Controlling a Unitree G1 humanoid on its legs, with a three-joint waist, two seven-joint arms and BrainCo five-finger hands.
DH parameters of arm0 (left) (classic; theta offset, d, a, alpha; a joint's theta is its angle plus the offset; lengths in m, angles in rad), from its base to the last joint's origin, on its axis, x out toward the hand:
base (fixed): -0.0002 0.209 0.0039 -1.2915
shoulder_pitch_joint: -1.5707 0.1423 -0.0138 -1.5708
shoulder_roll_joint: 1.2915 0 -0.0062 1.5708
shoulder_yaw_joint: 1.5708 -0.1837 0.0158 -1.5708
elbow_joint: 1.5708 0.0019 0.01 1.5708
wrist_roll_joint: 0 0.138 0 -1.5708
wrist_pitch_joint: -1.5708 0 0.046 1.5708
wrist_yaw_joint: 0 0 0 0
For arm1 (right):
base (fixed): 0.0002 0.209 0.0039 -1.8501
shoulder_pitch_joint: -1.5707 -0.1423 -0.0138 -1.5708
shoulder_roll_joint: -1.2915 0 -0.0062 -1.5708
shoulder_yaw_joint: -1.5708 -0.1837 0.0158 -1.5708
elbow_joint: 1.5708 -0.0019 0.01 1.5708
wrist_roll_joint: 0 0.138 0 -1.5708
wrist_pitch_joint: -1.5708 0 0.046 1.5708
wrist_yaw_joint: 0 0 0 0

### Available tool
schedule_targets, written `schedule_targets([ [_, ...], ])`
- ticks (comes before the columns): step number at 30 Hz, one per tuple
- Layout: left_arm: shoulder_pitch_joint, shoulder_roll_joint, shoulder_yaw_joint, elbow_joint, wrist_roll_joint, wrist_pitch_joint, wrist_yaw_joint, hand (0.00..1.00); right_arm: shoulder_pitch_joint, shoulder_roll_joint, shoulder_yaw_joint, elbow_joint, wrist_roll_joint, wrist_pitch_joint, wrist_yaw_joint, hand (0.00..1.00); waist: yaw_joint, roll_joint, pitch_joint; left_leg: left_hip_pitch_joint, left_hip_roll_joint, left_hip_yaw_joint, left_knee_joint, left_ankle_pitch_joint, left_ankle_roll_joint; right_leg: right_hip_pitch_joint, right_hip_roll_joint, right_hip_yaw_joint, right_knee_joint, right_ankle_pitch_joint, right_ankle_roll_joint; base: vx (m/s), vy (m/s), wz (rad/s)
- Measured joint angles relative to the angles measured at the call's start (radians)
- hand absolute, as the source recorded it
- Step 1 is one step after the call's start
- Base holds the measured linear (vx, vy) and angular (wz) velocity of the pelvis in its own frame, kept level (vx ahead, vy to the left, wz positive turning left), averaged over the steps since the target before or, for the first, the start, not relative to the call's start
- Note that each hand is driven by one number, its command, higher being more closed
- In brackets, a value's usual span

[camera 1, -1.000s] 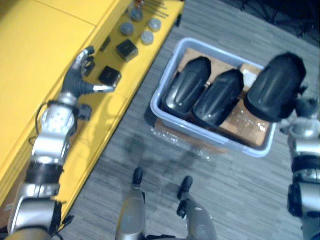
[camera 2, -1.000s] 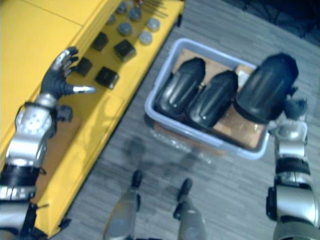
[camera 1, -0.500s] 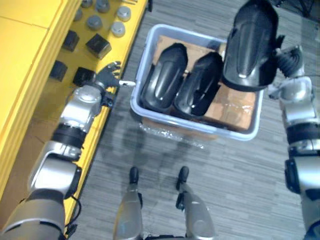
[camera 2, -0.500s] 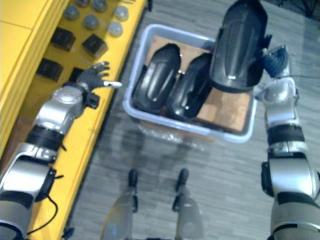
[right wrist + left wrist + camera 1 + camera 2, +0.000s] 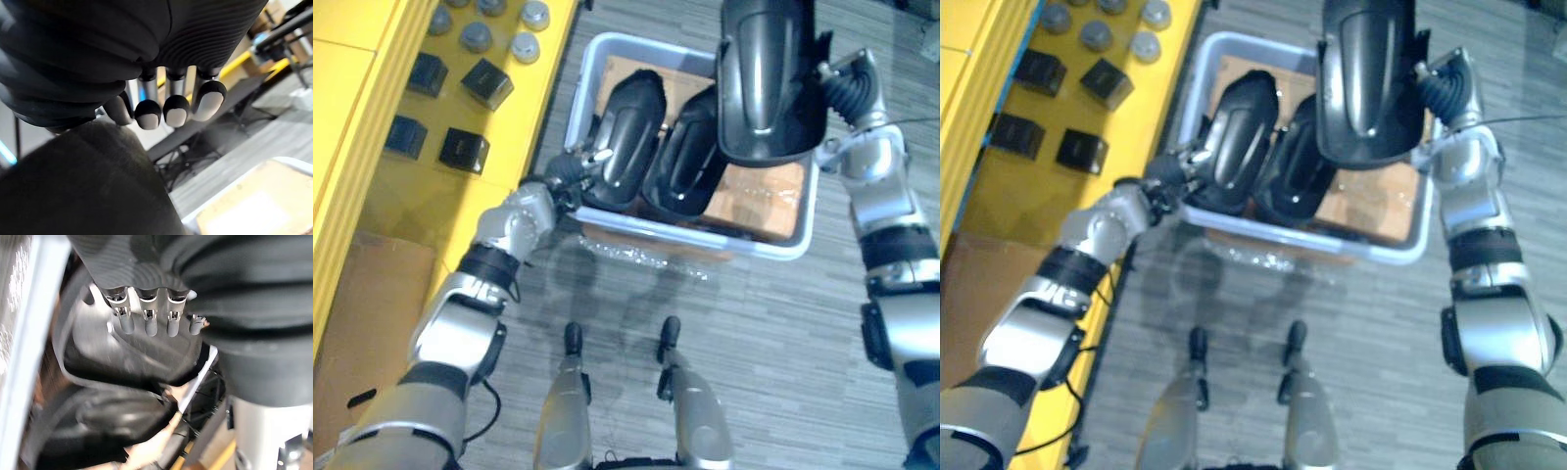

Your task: Walk over and take plastic housings, then place them on the shelf

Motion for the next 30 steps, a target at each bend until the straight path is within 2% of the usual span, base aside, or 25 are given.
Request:
schedule_targets([
  [14, 0.009, -0.123, -0.001, 0.001, -0.293, -0.102, 0.002, 0.0, 0.007, 0.058, 0.104, -0.038, -0.067, -0.039, 0.002, 1.0, -0.004, 0.0, 0.0, 0.002, 0.002, 0.003, 0.022, -0.002, 0.002, 0.004, 0.0, 0.009, 0.018, -0.001, -0.001, -0.02, 0.001, 0.0],
  [23, 0.01, -0.188, -0.003, 0.001, -0.333, -0.115, 0.017, 0.0, 0.01, 0.081, 0.153, -0.037, -0.067, -0.052, 0.002, 1.0, -0.005, 0.003, 0.002, -0.001, 0.002, 0.005, 0.019, -0.002, 0.001, -0.003, -0.001, 0.01, 0.018, -0.001, -0.001, 0.01, 0.0, 0.0],
  [30, 0.011, -0.215, -0.037, 0.002, -0.329, -0.139, 0.016, 0.0, 0.011, 0.093, 0.191, -0.038, -0.069, -0.113, 0.018, 1.0, -0.004, 0.018, 0.011, -0.007, 0.003, 0.005, 0.033, -0.01, 0.004, -0.004, -0.001, 0.011, 0.022, -0.001, -0.001, 0.0, 0.0, 0.0],
])
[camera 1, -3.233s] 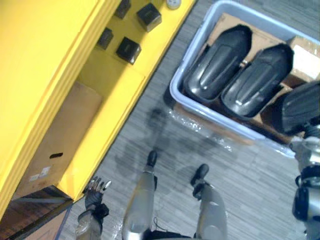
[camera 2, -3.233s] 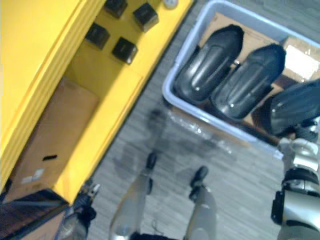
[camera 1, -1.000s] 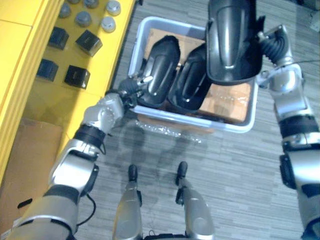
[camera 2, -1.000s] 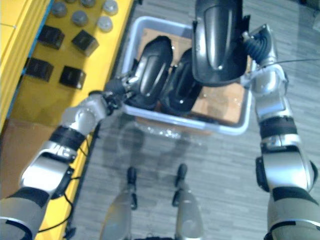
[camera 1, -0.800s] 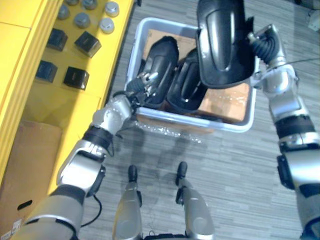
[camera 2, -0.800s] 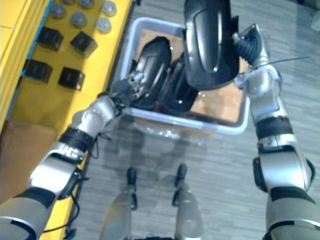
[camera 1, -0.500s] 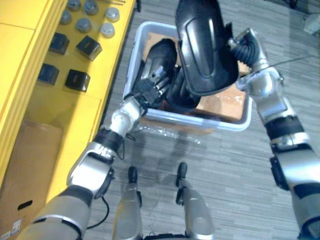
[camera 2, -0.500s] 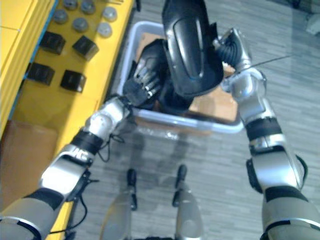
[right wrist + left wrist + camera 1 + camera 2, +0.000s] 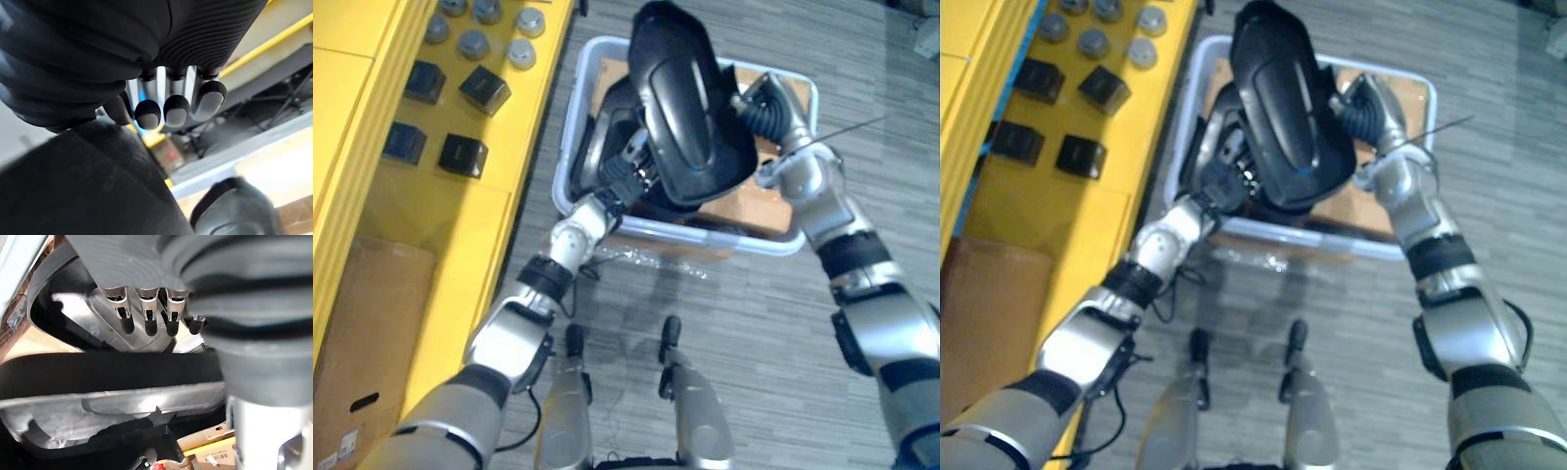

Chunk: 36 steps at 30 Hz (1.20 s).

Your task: Walk over and take plastic housings, then place them on the shelf

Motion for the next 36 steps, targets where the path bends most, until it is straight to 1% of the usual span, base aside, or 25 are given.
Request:
schedule_targets([
  [2, -0.001, -0.017, -0.002, -0.001, 0.001, -0.003, -0.004, 0.0, -0.001, 0.006, 0.009, -0.004, -0.002, -0.02, 0.001, 1.0, 0.001, 0.003, 0.001, -0.014, 0.0, 0.0, 0.016, -0.005, 0.002, -0.013, -0.001, 0.004, 0.009, 0.0, 0.0, 0.0, 0.0, 0.0],
  [5, 0.016, -0.036, -0.009, 0.003, 0.012, -0.007, -0.012, 0.0, 0.0, 0.01, 0.034, -0.004, -0.038, -0.037, 0.005, 1.0, 0.002, 0.004, 0.002, -0.015, 0.0, 0.0, 0.019, -0.005, 0.002, -0.014, -0.001, 0.004, 0.012, 0.0, 0.0, 0.0, 0.0, 0.0],
  [6, 0.021, -0.035, -0.02, 0.003, 0.019, -0.01, -0.015, 1.0, 0.0, 0.011, 0.038, -0.004, -0.039, -0.044, 0.005, 1.0, 0.003, 0.004, 0.002, -0.015, 0.0, -0.001, 0.019, -0.005, 0.002, -0.014, -0.001, 0.004, 0.013, 0.0, 0.0, 0.0, 0.0, 0.0],
  [7, 0.021, -0.034, -0.028, 0.003, 0.021, -0.012, -0.016, 1.0, 0.0, 0.011, 0.038, -0.004, -0.039, -0.044, 0.005, 1.0, 0.003, 0.005, 0.003, -0.015, 0.0, -0.001, 0.02, -0.005, 0.002, -0.014, -0.001, 0.004, 0.014, 0.0, 0.0, 0.0, 0.0, 0.0],
  [10, 0.021, -0.033, -0.046, 0.003, 0.095, -0.034, -0.019, 1.0, 0.0, 0.009, 0.039, -0.004, -0.039, -0.048, 0.002, 1.0, 0.005, 0.011, 0.006, -0.015, 0.0, -0.001, 0.021, -0.005, 0.002, -0.014, -0.002, 0.004, 0.017, -0.001, 0.0, 0.0, 0.0, 0.0],
  [12, 0.023, -0.034, -0.05, 0.003, 0.163, -0.059, -0.022, 1.0, 0.0, 0.01, 0.039, -0.004, -0.039, -0.051, -0.001, 1.0, 0.005, 0.012, 0.006, -0.015, 0.0, -0.001, 0.022, -0.005, 0.002, -0.014, -0.002, 0.004, 0.018, -0.001, 0.0, 0.0, 0.0, 0.0],
  [13, 0.024, -0.035, -0.055, 0.003, 0.177, -0.068, -0.022, 1.0, 0.0, 0.01, 0.039, -0.004, -0.039, -0.053, -0.002, 1.0, 0.005, 0.012, 0.006, -0.015, 0.0, -0.001, 0.022, -0.005, 0.002, -0.014, -0.002, 0.004, 0.018, -0.001, 0.0, 0.0, 0.0, 0.0],
  [15, 0.03, -0.034, -0.069, 0.003, 0.218, -0.104, -0.019, 1.0, 0.0, 0.009, 0.039, -0.014, -0.039, -0.065, -0.006, 1.0, 0.003, 0.012, 0.007, -0.015, 0.0, -0.001, 0.022, -0.005, 0.002, -0.014, -0.002, 0.004, 0.018, -0.001, 0.0, 0.0, 0.0, 0.0],
  [17, 0.031, -0.032, -0.069, 0.003, 0.247, -0.126, -0.017, 1.0, 0.0, 0.004, 0.039, -0.034, -0.039, -0.076, -0.009, 1.0, 0.003, 0.018, 0.01, -0.015, 0.0, -0.001, 0.022, -0.005, 0.002, -0.014, -0.002, 0.004, 0.018, -0.001, 0.0, 0.0, 0.0, 0.0],
  [19, 0.031, -0.028, -0.074, 0.003, 0.262, -0.135, -0.011, 1.0, 0.001, 0.004, 0.044, -0.04, -0.039, -0.086, -0.019, 1.0, 0.003, 0.02, 0.011, -0.014, 0.0, -0.001, 0.022, -0.005, 0.002, -0.014, -0.002, 0.005, 0.018, -0.001, 0.0, 0.0, 0.0, 0.0],
  [22, 0.031, -0.028, -0.085, 0.003, 0.326, -0.166, 0.006, 1.0, 0.011, 0.004, 0.041, -0.043, -0.038, -0.096, -0.037, 1.0, 0.004, 0.02, 0.011, -0.014, -0.001, -0.001, 0.022, -0.005, 0.002, -0.014, -0.003, 0.005, 0.019, -0.001, 0.0, 0.0, 0.0, 0.0],
  [24, 0.031, -0.028, -0.091, 0.002, 0.336, -0.167, 0.018, 1.0, 0.021, 0.007, 0.038, -0.045, -0.038, -0.098, -0.052, 1.0, 0.004, 0.02, 0.011, -0.013, -0.001, -0.001, 0.022, -0.005, 0.002, -0.013, -0.003, 0.005, 0.02, -0.001, 0.0, 0.0, 0.0, 0.0],
  [25, 0.031, -0.028, -0.098, 0.0, 0.365, -0.169, 0.031, 1.0, 0.028, 0.008, 0.036, -0.045, -0.038, -0.098, -0.062, 1.0, 0.004, 0.02, 0.011, -0.013, -0.001, -0.001, 0.022, -0.005, 0.002, -0.013, -0.003, 0.005, 0.02, -0.002, 0.0, 0.0, 0.0, 0.0],
  [29, 0.032, -0.028, -0.115, -0.006, 0.414, -0.171, 0.052, 1.0, 0.061, 0.009, 0.02, -0.054, -0.038, -0.106, -0.078, 1.0, 0.005, 0.02, 0.011, -0.009, 0.0, -0.001, 0.021, -0.005, 0.002, -0.011, -0.003, 0.006, 0.023, -0.004, 0.0, 0.0, 0.0, 0.0],
  [30, 0.034, -0.028, -0.115, -0.013, 0.436, -0.172, 0.061, 1.0, 0.071, 0.008, 0.017, -0.064, -0.038, -0.109, -0.089, 0.0, 0.005, 0.02, 0.011, -0.009, 0.0, -0.001, 0.021, -0.005, 0.002, -0.01, -0.003, 0.006, 0.023, -0.004, 0.0, 0.0, 0.0, 0.0],
  [31, 0.035, -0.028, -0.115, -0.017, 0.444, -0.174, 0.07, 1.0, 0.075, 0.008, 0.016, -0.065, -0.038, -0.112, -0.093, 0.0, 0.005, 0.02, 0.011, -0.008, 0.0, -0.001, 0.021, -0.004, 0.002, -0.009, -0.003, 0.006, 0.023, -0.004, 0.0, 0.0, 0.0, 0.0],
  [34, 0.067, -0.027, -0.116, -0.039, 0.467, -0.185, 0.092, 1.0, 0.109, 0.009, 0.016, -0.078, -0.04, -0.147, -0.106, 0.0, 0.004, 0.02, 0.011, 0.015, 0.0, 0.0, 0.017, -0.005, 0.002, 0.011, -0.003, 0.007, 0.024, -0.008, 0.0, 0.0, 0.0, 0.0],
  [36, 0.095, -0.026, -0.116, -0.052, 0.525, -0.199, 0.113, 1.0, 0.147, 0.009, 0.016, -0.085, -0.046, -0.177, -0.125, 0.0, 0.008, 0.02, 0.011, 0.042, 0.001, -0.001, 0.005, -0.005, 0.001, 0.035, -0.002, 0.002, 0.024, -0.016, 0.001, 0.0, -0.007, 0.04],
])
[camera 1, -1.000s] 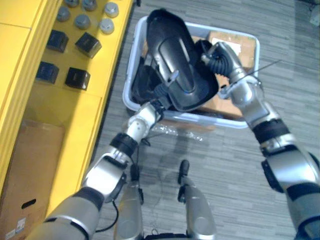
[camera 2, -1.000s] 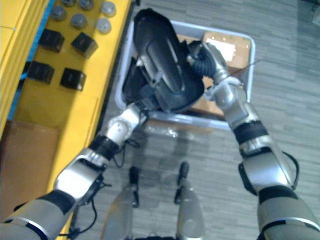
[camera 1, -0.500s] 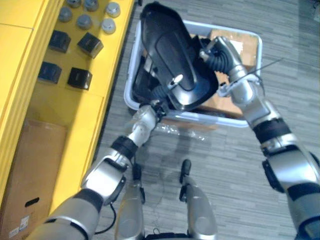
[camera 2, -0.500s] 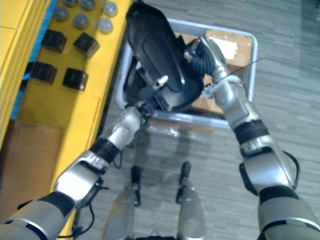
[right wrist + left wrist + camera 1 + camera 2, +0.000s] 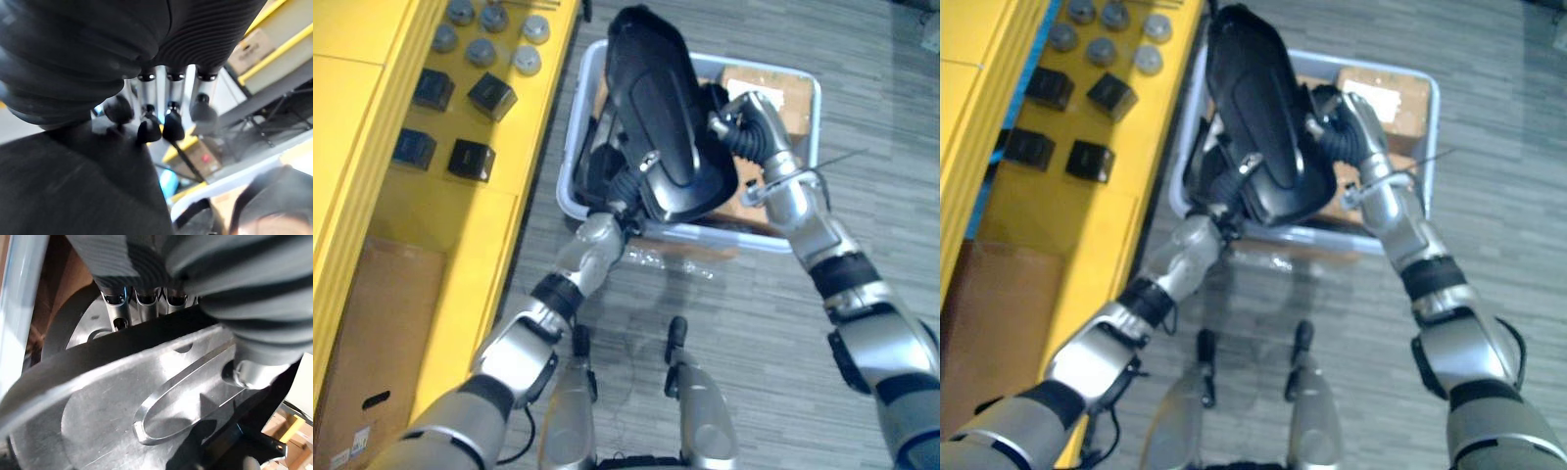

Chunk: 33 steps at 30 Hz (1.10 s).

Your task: Walk over and take plastic housings, then place them on the shelf

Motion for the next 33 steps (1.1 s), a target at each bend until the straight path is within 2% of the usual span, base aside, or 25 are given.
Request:
schedule_targets([
  [1, 0.002, 0.002, 0.0, -0.003, 0.012, -0.006, 0.005, 1.0, 0.007, 0.0, 0.0, -0.003, 0.0, -0.003, -0.004, 0.0, 0.0, 0.0, 0.0, 0.002, 0.0, -0.001, -0.001, 0.0, 0.0, 0.003, 0.0, -0.002, 0.0, -0.001, 0.0, -0.02, -0.007, 0.04],
  [5, 0.047, 0.042, 0.0, -0.076, 0.178, -0.019, 0.076, 1.0, 0.085, 0.005, -0.002, -0.047, 0.001, -0.013, -0.034, 0.0, 0.003, 0.0, 0.0, 0.036, 0.001, -0.001, -0.019, 0.002, -0.001, 0.029, 0.0, -0.006, -0.002, -0.005, 0.0, 0.01, -0.002, 0.01],
  [6, 0.049, 0.042, 0.0, -0.092, 0.243, -0.023, 0.108, 1.0, 0.119, 0.014, -0.009, -0.063, -0.006, -0.015, -0.081, 0.0, 0.006, 0.0, 0.0, 0.046, 0.001, -0.003, -0.025, 0.003, -0.002, 0.04, 0.0, -0.011, -0.002, -0.008, -0.001, 0.04, -0.006, 0.04],
  [8, 0.05, 0.045, 0.002, -0.126, 0.294, -0.034, 0.131, 1.0, 0.15, 0.036, -0.032, -0.081, -0.036, -0.016, -0.159, 0.0, 0.011, 0.001, -0.001, 0.053, 0.001, -0.003, -0.031, 0.003, -0.002, 0.046, 0.0, -0.012, -0.004, -0.009, -0.001, 0.02, -0.003, 0.02],
  [9, 0.054, 0.05, 0.006, -0.171, 0.351, -0.038, 0.156, 1.0, 0.172, 0.052, -0.05, -0.115, -0.055, -0.018, -0.23, 0.0, 0.012, 0.001, -0.001, 0.054, 0.001, -0.003, -0.033, 0.004, -0.002, 0.048, 0.001, -0.013, -0.008, -0.009, -0.001, 0.04, -0.003, 0.01],
  [11, 0.088, 0.052, 0.034, -0.27, 0.447, -0.057, 0.194, 1.0, 0.227, 0.086, -0.095, -0.19, -0.076, -0.034, -0.324, 0.0, 0.012, 0.001, -0.001, 0.072, 0.0, -0.002, -0.043, 0.005, -0.003, 0.064, 0.002, -0.016, -0.019, -0.008, 0.0, 0.05, -0.002, 0.01],
  [15, 0.164, 0.049, 0.072, -0.416, 0.6, -0.096, 0.243, 1.0, 0.308, 0.136, -0.148, -0.313, -0.098, -0.063, -0.416, 0.0, 0.013, 0.01, -0.016, 0.107, -0.001, -0.002, -0.063, 0.005, -0.003, 0.107, 0.003, -0.022, -0.05, -0.007, 0.002, 0.06, 0.001, 0.02],
  [17, 0.208, 0.038, 0.114, -0.456, 0.707, -0.123, 0.283, 1.0, 0.353, 0.15, -0.162, -0.357, -0.098, -0.088, -0.444, 0.0, 0.015, 0.012, -0.058, 0.106, -0.003, -0.003, -0.076, 0.005, -0.003, 0.114, 0.006, -0.028, -0.077, 0.0, 0.01, 0.06, -0.003, 0.04],
  [22, 0.326, 0.043, 0.176, -0.461, 0.911, -0.122, 0.356, 1.0, 0.471, 0.159, -0.239, -0.48, -0.048, -0.151, -0.443, 0.0, 0.013, 0.017, -0.154, 0.154, -0.007, -0.001, -0.115, 0.005, -0.003, 0.167, 0.007, -0.035, -0.127, 0.005, 0.017, 0.09, 0.003, 0.01],
  [25, 0.384, 0.059, 0.196, -0.462, 0.99, -0.116, 0.39, 1.0, 0.531, 0.16, -0.267, -0.566, 0.026, -0.17, -0.388, 0.0, 0.01, 0.015, -0.201, 0.183, -0.008, 0.003, -0.135, 0.003, -0.004, 0.195, 0.009, -0.035, -0.149, 0.006, 0.019, 0.07, 0.001, -0.03],
  [27, 0.441, 0.061, 0.204, -0.476, 1.028, -0.105, 0.415, 1.0, 0.607, 0.161, -0.272, -0.625, 0.108, -0.171, -0.291, 0.0, 0.007, 0.013, -0.247, 0.198, -0.007, 0.007, -0.148, 0.002, -0.005, 0.207, 0.011, -0.034, -0.16, 0.007, 0.02, 0.06, -0.003, -0.04],
  [31, 0.511, 0.06, 0.213, -0.497, 1.068, -0.086, 0.461, 1.0, 0.698, 0.182, -0.276, -0.66, 0.256, -0.161, -0.168, 0.0, 0.005, 0.008, -0.268, 0.244, -0.006, 0.031, -0.169, -0.001, -0.003, 0.236, 0.014, -0.014, -0.176, 0.009, 0.023, 0.01, 0.005, -0.16],
  [33, 0.529, 0.057, 0.231, -0.498, 1.156, -0.076, 0.478, 1.0, 0.754, 0.209, -0.281, -0.661, 0.389, -0.156, -0.075, 0.0, 0.001, 0.004, -0.29, 0.246, -0.005, 0.041, -0.175, 0.0, -0.003, 0.236, 0.016, -0.007, -0.19, 0.017, 0.024, -0.01, -0.002, -0.15],
])
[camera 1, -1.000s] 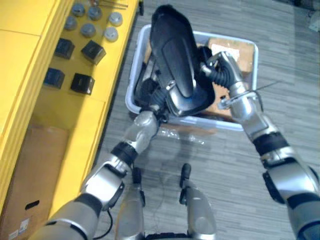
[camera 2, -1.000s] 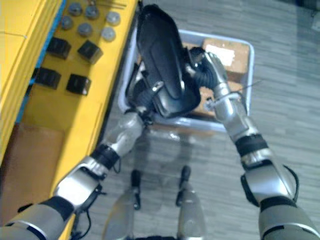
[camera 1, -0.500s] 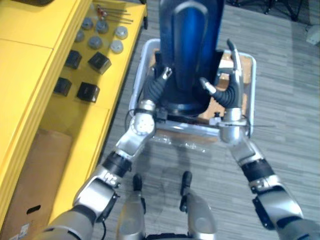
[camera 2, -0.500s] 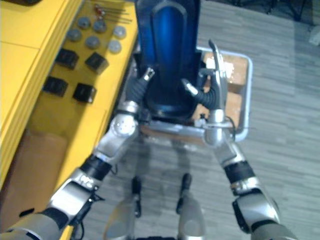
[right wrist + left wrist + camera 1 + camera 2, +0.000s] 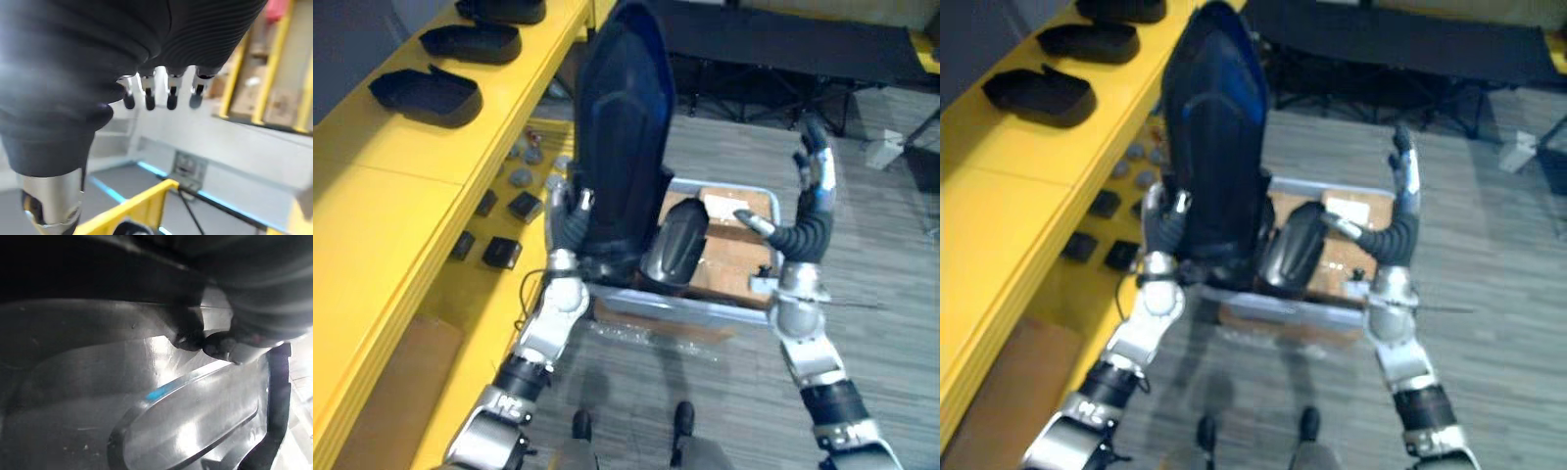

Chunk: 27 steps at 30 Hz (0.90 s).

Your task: Walk over and take plastic housings, then place them on the shelf

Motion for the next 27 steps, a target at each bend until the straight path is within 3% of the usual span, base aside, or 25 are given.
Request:
schedule_targets([
  [5, 0.025, 0.015, 0.034, -0.002, 0.035, 0.026, 0.025, 1.0, 0.085, 0.034, -0.062, -0.033, 0.162, 0.0, 0.097, 0.0, -0.004, 0.002, -0.026, 0.021, 0.002, 0.018, -0.017, 0.001, -0.001, 0.001, 0.004, 0.02, -0.001, 0.002, 0.001, 0.01, 0.001, -0.12],
  [8, 0.096, 0.017, 0.147, -0.05, 0.009, 0.018, 0.028, 1.0, 0.118, 0.045, -0.14, -0.048, 0.264, 0.016, 0.202, 0.0, -0.019, 0.003, -0.049, 0.034, 0.002, 0.018, -0.03, 0.003, -0.003, 0.006, 0.005, 0.018, -0.001, 0.002, 0.001, 0.05, 0.002, -0.02],
  [10, 0.155, 0.017, 0.247, -0.128, -0.074, -0.014, 0.03, 1.0, 0.141, 0.062, -0.179, -0.059, 0.323, 0.042, 0.292, 0.0, -0.024, 0.007, -0.051, 0.036, 0.002, 0.006, -0.035, 0.003, -0.003, 0.019, 0.003, -0.009, -0.001, 0.001, 0.001, 0.03, -0.001, 0.18],
  [13, 0.225, 0.017, 0.342, -0.218, -0.113, -0.069, 0.025, 1.0, 0.156, 0.085, -0.178, -0.058, 0.343, 0.068, 0.355, 0.0, -0.016, 0.012, -0.058, 0.034, -0.002, -0.034, -0.038, 0.004, -0.002, 0.043, -0.001, -0.055, -0.002, -0.008, 0.004, 0.03, -0.007, 0.42],
  [15, 0.311, 0.017, 0.443, -0.314, -0.144, -0.123, 0.004, 1.0, 0.155, 0.091, -0.167, -0.055, 0.337, 0.086, 0.379, 0.0, 0.029, 0.027, -0.083, 0.026, -0.011, -0.094, -0.04, 0.009, 0.0, 0.075, -0.01, -0.12, -0.002, -0.024, 0.008, 0.04, -0.01, 0.74],
  [19, 0.471, 0.019, 0.671, -0.399, -0.183, -0.165, -0.031, 1.0, 0.099, 0.09, -0.128, 0.018, 0.284, 0.124, 0.368, 0.0, 0.09, 0.047, -0.127, 0.014, -0.024, -0.173, -0.04, 0.017, 0.002, 0.114, -0.018, -0.202, -0.002, -0.04, 0.016, 0.06, -0.004, 0.69],
  [20, 0.524, 0.019, 0.745, -0.405, -0.192, -0.172, -0.035, 1.0, 0.08, 0.089, -0.122, 0.049, 0.261, 0.138, 0.357, 0.0, 0.123, 0.049, -0.135, 0.016, -0.029, -0.197, -0.04, 0.018, 0.002, 0.132, -0.021, -0.227, -0.002, -0.047, 0.019, 0.05, -0.001, 0.69],
  [23, 0.675, 0.007, 0.906, -0.408, -0.227, -0.204, -0.055, 1.0, 0.051, 0.088, -0.096, 0.075, 0.233, 0.167, 0.316, 0.0, 0.199, 0.041, -0.153, 0.013, -0.043, -0.259, -0.054, 0.03, 0.003, 0.161, -0.029, -0.283, -0.002, -0.068, 0.025, 0.05, 0.001, 0.66],
  [24, 0.74, -0.03, 0.983, -0.417, -0.235, -0.225, -0.063, 1.0, 0.043, 0.089, -0.088, 0.082, 0.212, 0.175, 0.3, 0.0, 0.23, 0.032, -0.158, 0.014, -0.049, -0.289, -0.067, 0.032, 0.004, 0.171, -0.031, -0.311, 0.0, -0.08, 0.025, 0.04, -0.001, 0.62],
  [27, 0.822, -0.111, 1.071, -0.445, -0.277, -0.259, -0.069, 1.0, 0.032, 0.093, -0.085, 0.083, 0.207, 0.202, 0.291, 0.0, 0.267, 0.02, -0.165, 0.007, -0.056, -0.323, -0.073, 0.04, 0.004, 0.171, -0.039, -0.343, 0.022, -0.099, 0.028, 0.02, 0.004, 0.4],
])
